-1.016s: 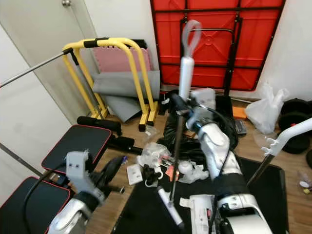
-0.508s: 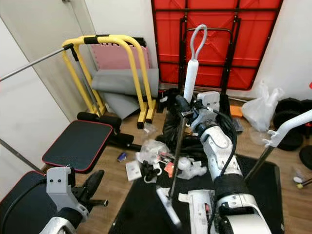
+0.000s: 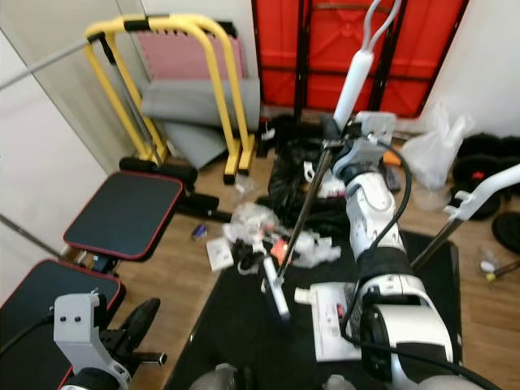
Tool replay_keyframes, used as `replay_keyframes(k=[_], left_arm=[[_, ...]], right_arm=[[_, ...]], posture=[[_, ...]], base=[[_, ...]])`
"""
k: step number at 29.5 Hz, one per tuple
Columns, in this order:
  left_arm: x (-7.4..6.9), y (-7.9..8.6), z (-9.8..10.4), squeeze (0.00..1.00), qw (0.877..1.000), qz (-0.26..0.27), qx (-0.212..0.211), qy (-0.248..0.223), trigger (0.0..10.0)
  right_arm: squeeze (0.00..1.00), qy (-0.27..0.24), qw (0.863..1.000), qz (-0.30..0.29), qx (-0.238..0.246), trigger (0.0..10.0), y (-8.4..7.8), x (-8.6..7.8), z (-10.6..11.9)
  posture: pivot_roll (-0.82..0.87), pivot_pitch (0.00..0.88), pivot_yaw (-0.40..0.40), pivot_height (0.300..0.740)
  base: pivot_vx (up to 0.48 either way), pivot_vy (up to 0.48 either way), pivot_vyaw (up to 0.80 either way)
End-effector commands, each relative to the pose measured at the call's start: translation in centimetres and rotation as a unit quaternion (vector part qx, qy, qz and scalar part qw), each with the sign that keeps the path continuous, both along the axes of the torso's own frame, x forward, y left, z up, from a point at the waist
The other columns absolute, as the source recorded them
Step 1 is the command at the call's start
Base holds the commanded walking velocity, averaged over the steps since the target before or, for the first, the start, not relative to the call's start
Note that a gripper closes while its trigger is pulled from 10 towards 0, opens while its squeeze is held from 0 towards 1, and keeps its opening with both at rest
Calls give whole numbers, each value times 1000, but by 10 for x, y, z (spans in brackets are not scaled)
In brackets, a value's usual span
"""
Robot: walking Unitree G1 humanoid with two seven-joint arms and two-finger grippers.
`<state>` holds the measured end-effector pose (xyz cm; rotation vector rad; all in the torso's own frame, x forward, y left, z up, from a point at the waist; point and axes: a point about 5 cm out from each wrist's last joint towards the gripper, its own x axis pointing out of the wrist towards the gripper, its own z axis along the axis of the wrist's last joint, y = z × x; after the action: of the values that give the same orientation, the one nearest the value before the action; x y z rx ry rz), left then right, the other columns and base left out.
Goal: Sweep floor
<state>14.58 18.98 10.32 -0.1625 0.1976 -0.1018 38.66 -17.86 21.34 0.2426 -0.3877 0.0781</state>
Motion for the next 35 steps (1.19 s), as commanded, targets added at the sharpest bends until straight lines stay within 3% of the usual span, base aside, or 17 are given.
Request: replay_keyframes(k=[1,4,12,19,28,35], left_arm=[[-6,3,1,0,1000,4,4,12,10000],[-9,3,2,0,1000,4,4,15,10000],[-15,1,5,0,1000,6,4,24,10000],[-23,0,9,0,999,5,3,31,10000],[-33,-1,17,0,999,3,4,36,10000],[-37,-2,20,0,999,0,4,43,10000]], right_arm=[[0,-25,999,-29,33,10000,-8,1,10],[0,-42,996,-45,57,10000,-14,1,13],[0,-62,993,-86,53,10000,-27,0,16],[0,-68,991,-111,15,10000,-36,-1,17],[0,-66,990,-123,1,10000,-40,-3,10],[0,-82,990,-112,39,10000,-40,-2,18]], posture=[[29,316,21,740],[32,322,21,740],[42,341,22,740],[52,368,27,740],[83,407,37,740],[87,426,41,740]], base=[[0,0,0],[0,0,0],[0,0,0],[0,0,0],[0,0,0],[0,0,0]])
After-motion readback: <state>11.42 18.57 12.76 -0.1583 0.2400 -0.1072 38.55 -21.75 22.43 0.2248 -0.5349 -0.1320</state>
